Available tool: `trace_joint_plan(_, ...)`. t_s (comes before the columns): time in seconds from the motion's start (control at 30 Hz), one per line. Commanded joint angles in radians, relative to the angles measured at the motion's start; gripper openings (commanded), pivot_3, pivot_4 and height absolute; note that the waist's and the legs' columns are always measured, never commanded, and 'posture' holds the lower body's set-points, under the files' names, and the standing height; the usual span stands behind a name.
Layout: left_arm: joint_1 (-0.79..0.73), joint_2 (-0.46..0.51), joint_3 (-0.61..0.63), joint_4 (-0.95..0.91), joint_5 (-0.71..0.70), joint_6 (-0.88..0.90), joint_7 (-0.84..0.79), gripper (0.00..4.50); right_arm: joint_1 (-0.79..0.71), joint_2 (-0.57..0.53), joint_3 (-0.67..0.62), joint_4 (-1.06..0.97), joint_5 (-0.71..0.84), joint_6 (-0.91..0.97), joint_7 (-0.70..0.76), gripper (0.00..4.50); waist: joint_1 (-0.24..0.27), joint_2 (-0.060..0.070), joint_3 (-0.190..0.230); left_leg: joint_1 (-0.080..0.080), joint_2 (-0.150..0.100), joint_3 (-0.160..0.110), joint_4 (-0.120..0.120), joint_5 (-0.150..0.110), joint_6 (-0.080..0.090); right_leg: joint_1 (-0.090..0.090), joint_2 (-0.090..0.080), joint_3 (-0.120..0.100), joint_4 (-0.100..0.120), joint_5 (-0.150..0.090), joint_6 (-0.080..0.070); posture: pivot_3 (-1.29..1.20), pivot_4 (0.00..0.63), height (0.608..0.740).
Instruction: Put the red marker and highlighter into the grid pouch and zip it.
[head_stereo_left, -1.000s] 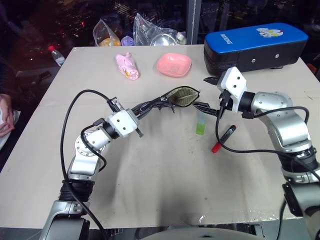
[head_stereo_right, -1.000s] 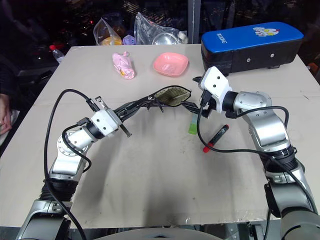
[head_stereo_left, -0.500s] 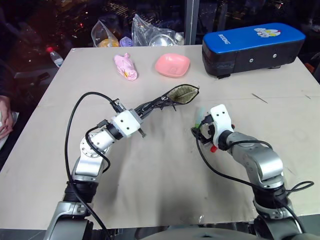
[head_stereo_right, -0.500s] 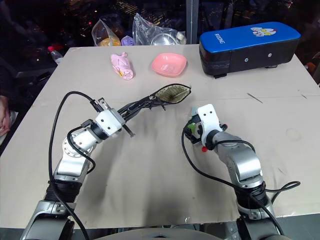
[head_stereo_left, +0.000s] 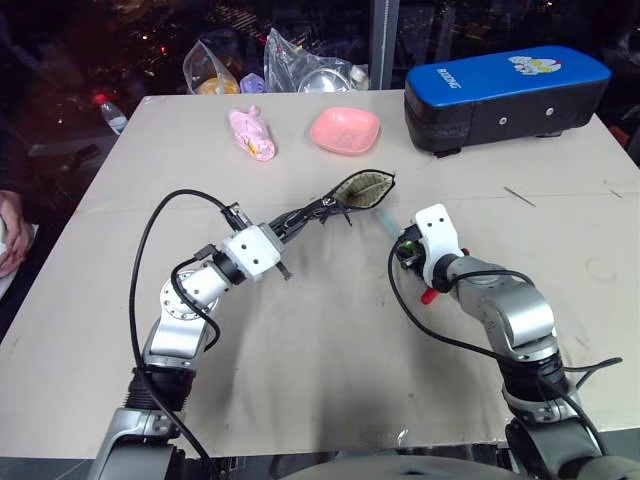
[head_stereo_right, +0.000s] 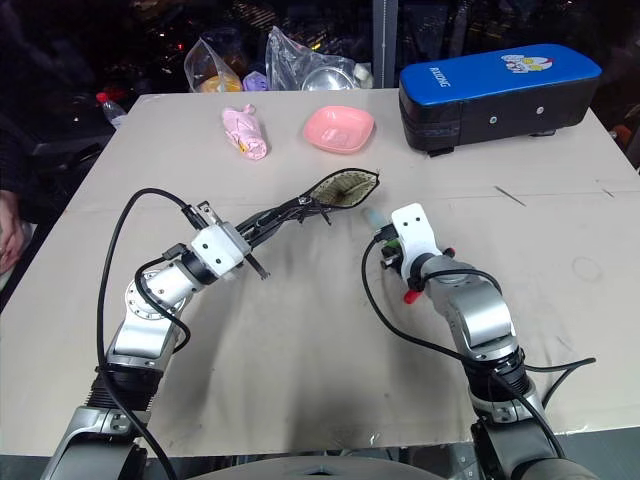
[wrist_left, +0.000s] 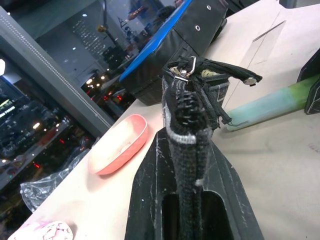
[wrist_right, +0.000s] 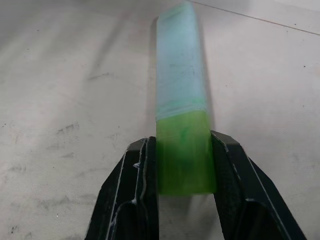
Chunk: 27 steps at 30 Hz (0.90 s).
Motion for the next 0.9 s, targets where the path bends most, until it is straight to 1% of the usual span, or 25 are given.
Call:
trace_joint_plan(0.03, -0.015, -0.005, 0.012, -0.024, -0.023, 0.005, 0.009, 0.0, -0.059, -0.076, -0.067, -0.062, 0.033, -0.03, 0.065, 0.83, 0.001, 0.0, 0.0, 0.0, 0.0, 0.0, 0.0, 0.0, 0.0, 0.0, 0.0, 0.0, 0.0, 0.0, 0.0, 0.0, 0.15, 0.734)
trace_joint_plan(0.1, -0.017, -0.008, 0.01, -0.019, -0.026, 0.008, 0.004, 0.0, -0.075, -0.132, -0.086, -0.066, 0.045, -0.056, 0.103, 0.83, 0.003, 0.0, 0.0, 0.0, 0.0, 0.0, 0.0, 0.0, 0.0, 0.0, 0.0, -0.001, 0.0, 0.0, 0.0, 0.0, 0.15, 0.734)
trace_joint_plan(0.2, -0.022, -0.009, 0.01, -0.007, -0.025, 0.001, 0.001, 0.0, -0.105, -0.305, -0.082, -0.057, 0.038, -0.177, 0.231, 0.83, 0.002, 0.0, 0.0, -0.001, -0.001, 0.0, 0.0, 0.0, 0.0, 0.0, 0.0, -0.001, -0.001, 0.0, 0.0, 0.0, 0.15, 0.734)
trace_joint_plan(0.23, -0.026, -0.008, 0.009, -0.001, -0.027, -0.005, -0.004, 0.0, -0.115, -0.423, -0.057, -0.048, 0.013, -0.302, 0.345, 0.83, 0.002, 0.001, 0.0, -0.001, -0.001, 0.0, 0.0, 0.0, 0.0, 0.0, 0.0, -0.001, -0.001, 0.0, 0.0, 0.0, 0.15, 0.734)
trace_joint_plan(0.27, -0.033, -0.008, 0.005, 0.008, -0.034, -0.013, -0.016, 0.0, -0.129, -0.524, -0.04, -0.039, -0.004, -0.38, 0.436, 0.83, 0.003, 0.002, 0.001, -0.001, -0.001, 0.0, 0.0, 0.0, 0.0, 0.0, 0.0, -0.001, -0.001, 0.0, 0.0, 0.0, 0.15, 0.734)
trace_joint_plan(0.3, -0.037, -0.008, 0.002, 0.015, -0.039, -0.02, -0.024, 0.0, -0.138, -0.595, -0.028, -0.028, -0.012, -0.44, 0.498, 0.83, 0.003, 0.002, 0.001, -0.001, -0.001, 0.001, 0.0, 0.0, 0.0, 0.0, 0.0, -0.002, -0.001, 0.0, 0.001, 0.0, 0.15, 0.734)
trace_joint_plan(0.33, -0.043, -0.008, -0.002, 0.023, -0.039, -0.028, -0.031, 0.0, -0.154, -0.638, -0.021, -0.013, -0.007, -0.517, 0.559, 0.83, 0.003, 0.002, 0.001, -0.001, -0.001, 0.002, 0.0, 0.0, 0.001, 0.0, 0.0, -0.003, -0.002, 0.001, 0.002, 0.0, 0.15, 0.734)
trace_joint_plan(0.37, -0.048, -0.008, -0.004, 0.031, -0.038, -0.032, -0.035, 0.0, -0.169, -0.662, -0.015, 0.0, -0.005, -0.552, 0.587, 0.83, -0.001, 0.001, 0.001, -0.001, -0.001, 0.002, 0.0, 0.0, 0.001, 0.001, -0.001, -0.004, -0.003, 0.001, 0.002, 0.0, 0.15, 0.734)
trace_joint_plan(0.47, -0.06, -0.01, -0.009, 0.047, -0.036, -0.042, -0.045, 0.0, -0.202, -0.699, 0.015, 0.04, -0.029, -0.673, 0.667, 0.83, -0.008, 0.001, 0.001, 0.0, 0.002, 0.003, 0.0, -0.001, 0.003, 0.001, -0.001, -0.003, -0.003, 0.001, 0.002, 0.0, 0.15, 0.734)
trace_joint_plan(0.57, -0.07, -0.01, -0.019, 0.054, -0.032, -0.056, -0.059, 0.0, -0.237, -0.704, 0.057, 0.082, -0.078, -0.795, 0.719, 0.83, -0.003, 0.001, 0.001, 0.0, 0.003, 0.003, 0.0, -0.001, 0.001, 0.001, -0.001, -0.002, -0.003, 0.001, 0.002, 0.0, 0.15, 0.734)
trace_joint_plan(0.63, -0.073, -0.01, -0.024, 0.054, -0.029, -0.062, -0.065, 0.0, -0.256, -0.697, 0.079, 0.106, -0.101, -0.842, 0.743, 0.83, 0.001, 0.001, 0.001, -0.001, 0.002, 0.003, 0.001, 0.0, 0.001, 0.001, -0.002, -0.001, -0.003, 0.001, 0.002, 0.0, 0.15, 0.734)
trace_joint_plan(0.77, -0.083, -0.005, -0.044, 0.041, -0.021, -0.08, -0.079, 0.0, -0.31, -0.658, 0.142, 0.177, -0.194, -0.934, 0.741, 0.83, 0.003, 0.0, 0.001, -0.001, 0.002, 0.003, 0.003, 0.0, 0.001, 0.001, -0.002, 0.0, -0.003, 0.001, 0.002, 0.0, 0.15, 0.734)
trace_joint_plan(0.9, -0.091, -0.003, -0.054, 0.035, -0.019, -0.087, -0.089, 0.0, -0.343, -0.631, 0.175, 0.226, -0.245, -1.002, 0.766, 0.83, 0.004, 0.0, 0.001, -0.002, 0.002, 0.002, 0.003, 0.0, 0.001, 0.001, -0.002, 0.0, -0.003, 0.002, 0.002, 0.0, 0.15, 0.734)
